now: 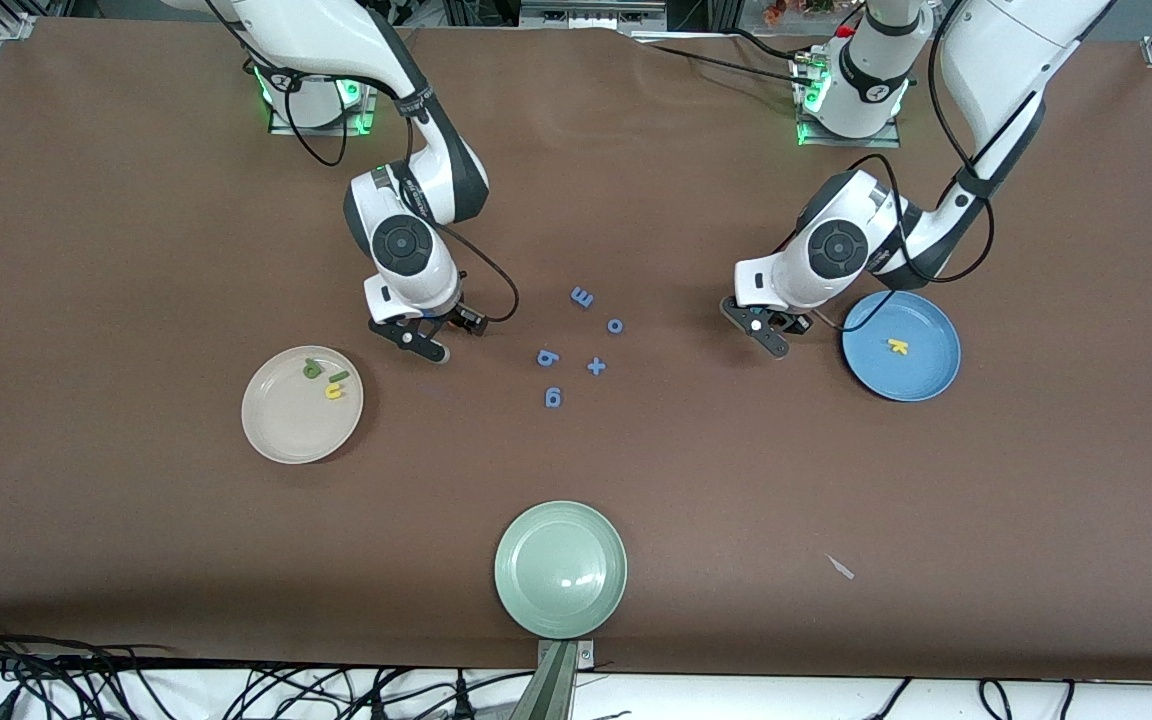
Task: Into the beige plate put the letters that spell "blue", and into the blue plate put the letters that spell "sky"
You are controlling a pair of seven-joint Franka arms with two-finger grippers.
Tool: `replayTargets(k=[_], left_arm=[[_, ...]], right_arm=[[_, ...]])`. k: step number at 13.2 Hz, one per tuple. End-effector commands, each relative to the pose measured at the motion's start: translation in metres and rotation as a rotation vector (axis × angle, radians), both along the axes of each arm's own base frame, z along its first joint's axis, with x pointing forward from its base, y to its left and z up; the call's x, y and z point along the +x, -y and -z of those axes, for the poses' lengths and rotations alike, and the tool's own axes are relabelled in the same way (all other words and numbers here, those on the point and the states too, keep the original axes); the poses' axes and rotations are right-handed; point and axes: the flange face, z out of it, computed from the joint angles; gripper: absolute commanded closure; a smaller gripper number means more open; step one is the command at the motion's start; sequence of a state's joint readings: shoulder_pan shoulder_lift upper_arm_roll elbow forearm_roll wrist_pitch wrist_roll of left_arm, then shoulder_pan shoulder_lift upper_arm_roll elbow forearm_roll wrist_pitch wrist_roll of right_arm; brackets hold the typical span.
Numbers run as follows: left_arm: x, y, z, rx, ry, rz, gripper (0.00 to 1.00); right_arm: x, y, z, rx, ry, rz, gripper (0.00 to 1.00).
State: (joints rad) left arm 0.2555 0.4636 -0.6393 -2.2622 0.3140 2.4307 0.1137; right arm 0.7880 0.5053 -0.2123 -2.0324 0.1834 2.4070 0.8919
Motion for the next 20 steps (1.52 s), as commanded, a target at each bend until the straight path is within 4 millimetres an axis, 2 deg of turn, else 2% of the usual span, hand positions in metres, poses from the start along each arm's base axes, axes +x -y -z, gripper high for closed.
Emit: replayTargets(k=[1,6,10,13,18,20], left_arm=[[-0.0072,0.0012,0.0053,0.004,-0.020,0.019,0.57],[-0.0097,0.0064,0.0042,-0.002,-0.022,0.025,0.59],[-0.0107,0.0073,0.0060,-0.003,-0.026,0.025,0.62],[-0.0111,0.0057,0.0097,-0.006,-0.034,0.020,0.61],[-0.0107,0.0049,0.0097,-0.005,-0.033,0.023,0.61],[-0.0115,0.0045,0.0123,-0.006,-0.039,0.020,0.61]], right_arm=[[-0.0107,0.0031,0.0059,0.010,0.018,0.001,0.20],[-0.0115,0.0027,0.0064,0.010,0.017,0.000,0.23],[-0.0153,-0.0023,0.0085,0.021,0.031,0.002,0.47],[-0.0160,-0.0013,0.0104,0.020,0.033,0.002,0.54],[-0.0165,-0.0008,0.0116,0.019,0.032,0.001,0.58],[-0.0162,-0.0009,0.0121,0.020,0.035,0.001,0.69]])
